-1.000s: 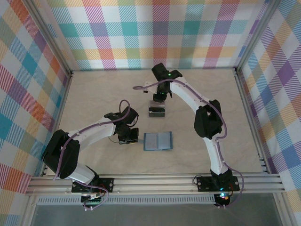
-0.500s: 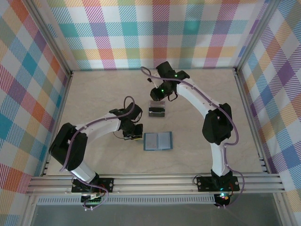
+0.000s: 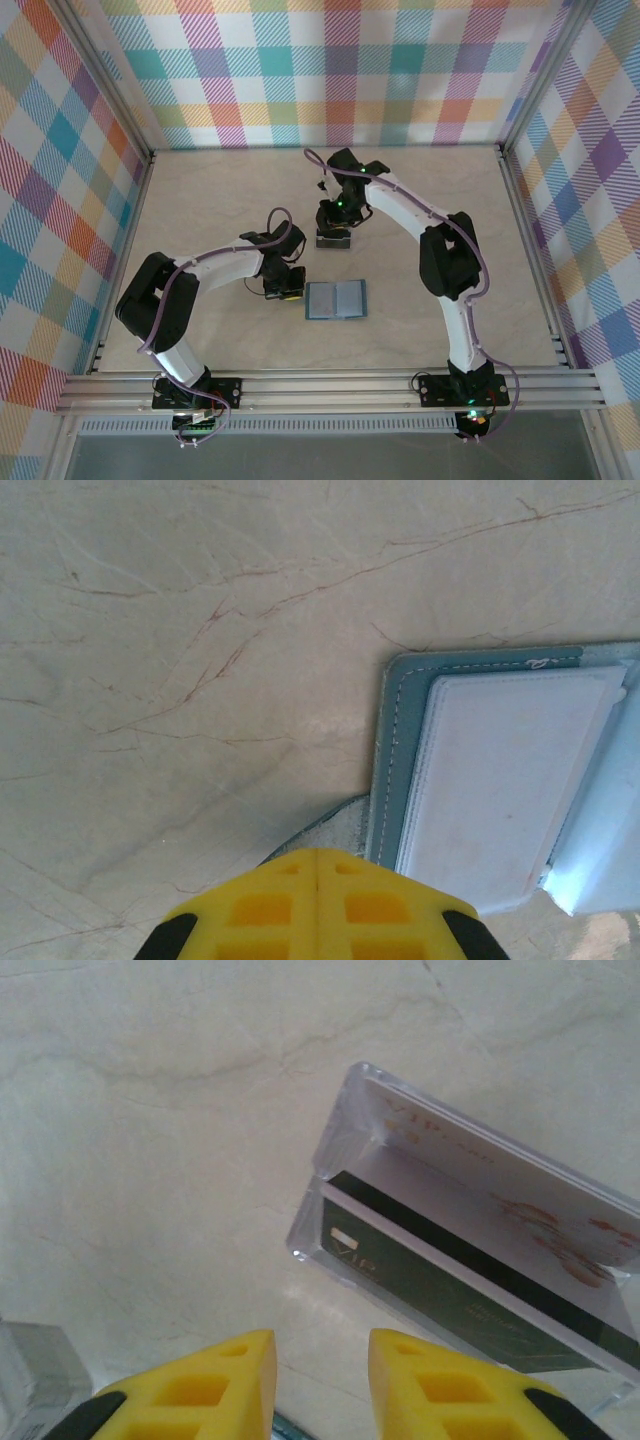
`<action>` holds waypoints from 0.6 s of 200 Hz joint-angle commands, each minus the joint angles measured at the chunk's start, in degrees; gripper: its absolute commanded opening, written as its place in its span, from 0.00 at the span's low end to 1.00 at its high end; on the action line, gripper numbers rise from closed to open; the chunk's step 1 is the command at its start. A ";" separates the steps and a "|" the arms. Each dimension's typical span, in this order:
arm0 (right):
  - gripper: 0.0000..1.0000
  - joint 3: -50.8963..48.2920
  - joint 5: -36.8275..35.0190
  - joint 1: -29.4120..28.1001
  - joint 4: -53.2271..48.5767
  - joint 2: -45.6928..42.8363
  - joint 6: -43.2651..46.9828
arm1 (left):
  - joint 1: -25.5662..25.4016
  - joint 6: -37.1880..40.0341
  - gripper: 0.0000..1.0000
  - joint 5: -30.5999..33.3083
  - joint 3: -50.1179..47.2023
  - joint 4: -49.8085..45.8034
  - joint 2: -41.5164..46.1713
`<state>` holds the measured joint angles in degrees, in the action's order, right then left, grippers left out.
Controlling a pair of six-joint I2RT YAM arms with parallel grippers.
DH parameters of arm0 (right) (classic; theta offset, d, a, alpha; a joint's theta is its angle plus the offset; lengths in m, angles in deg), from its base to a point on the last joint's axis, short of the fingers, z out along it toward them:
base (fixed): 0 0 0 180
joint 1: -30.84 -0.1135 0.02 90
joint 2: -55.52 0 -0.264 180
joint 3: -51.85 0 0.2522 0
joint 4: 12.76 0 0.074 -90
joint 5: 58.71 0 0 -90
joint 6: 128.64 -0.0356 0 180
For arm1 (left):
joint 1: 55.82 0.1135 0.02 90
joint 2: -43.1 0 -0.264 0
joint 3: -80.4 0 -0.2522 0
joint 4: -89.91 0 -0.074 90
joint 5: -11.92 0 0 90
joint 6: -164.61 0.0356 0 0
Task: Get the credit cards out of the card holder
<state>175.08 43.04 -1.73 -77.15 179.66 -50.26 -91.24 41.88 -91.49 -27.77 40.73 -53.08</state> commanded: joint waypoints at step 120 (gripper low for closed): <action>0.38 8.64 -6.90 0.52 -1.34 5.09 0.76 | 0.71 0.69 0.00 -0.30 0.46 -0.18 -0.41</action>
<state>180.90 38.01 -1.41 -77.19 182.92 -51.13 -91.24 41.91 -91.51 -27.77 40.71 -53.08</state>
